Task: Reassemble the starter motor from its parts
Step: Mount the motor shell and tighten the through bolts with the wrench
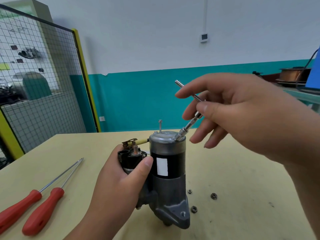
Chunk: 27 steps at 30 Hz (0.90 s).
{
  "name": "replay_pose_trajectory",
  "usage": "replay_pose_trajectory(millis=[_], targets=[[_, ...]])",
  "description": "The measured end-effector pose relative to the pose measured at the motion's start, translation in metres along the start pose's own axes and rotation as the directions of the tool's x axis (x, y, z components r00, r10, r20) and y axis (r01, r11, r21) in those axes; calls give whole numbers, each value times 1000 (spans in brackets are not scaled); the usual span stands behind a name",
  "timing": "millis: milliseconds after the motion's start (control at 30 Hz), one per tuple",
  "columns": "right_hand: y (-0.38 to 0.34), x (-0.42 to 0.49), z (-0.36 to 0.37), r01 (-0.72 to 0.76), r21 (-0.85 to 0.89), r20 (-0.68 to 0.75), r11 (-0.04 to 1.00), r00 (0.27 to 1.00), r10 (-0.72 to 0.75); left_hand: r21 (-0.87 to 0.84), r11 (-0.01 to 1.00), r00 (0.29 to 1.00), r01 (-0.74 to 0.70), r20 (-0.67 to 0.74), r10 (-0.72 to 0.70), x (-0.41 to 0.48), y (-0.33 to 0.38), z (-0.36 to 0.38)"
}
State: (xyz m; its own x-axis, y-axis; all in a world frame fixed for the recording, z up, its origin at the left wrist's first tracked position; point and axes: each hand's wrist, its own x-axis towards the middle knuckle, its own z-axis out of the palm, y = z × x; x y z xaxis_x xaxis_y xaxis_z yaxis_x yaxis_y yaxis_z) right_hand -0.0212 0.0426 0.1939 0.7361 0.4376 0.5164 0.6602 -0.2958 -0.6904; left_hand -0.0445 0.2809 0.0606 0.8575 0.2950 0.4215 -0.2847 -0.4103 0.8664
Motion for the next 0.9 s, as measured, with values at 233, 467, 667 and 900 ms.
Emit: replay_pose_trajectory(millis=[233,467,667,900], targets=[[4,5,0,-86,320,54,944,996,72,-19,1000,999,-18,31,18,0,0,-1],[11,9,1,-181,595,168,783,981,99,-30,998,995,-59,76,61,-4,3,-2],[19,11,3,-247,708,292,662,955,44,-31,997,993,-69,89,71,-5,3,-3],[28,10,2,-210,753,317,624,946,-63,-35,998,996,-45,73,48,-3,4,-3]])
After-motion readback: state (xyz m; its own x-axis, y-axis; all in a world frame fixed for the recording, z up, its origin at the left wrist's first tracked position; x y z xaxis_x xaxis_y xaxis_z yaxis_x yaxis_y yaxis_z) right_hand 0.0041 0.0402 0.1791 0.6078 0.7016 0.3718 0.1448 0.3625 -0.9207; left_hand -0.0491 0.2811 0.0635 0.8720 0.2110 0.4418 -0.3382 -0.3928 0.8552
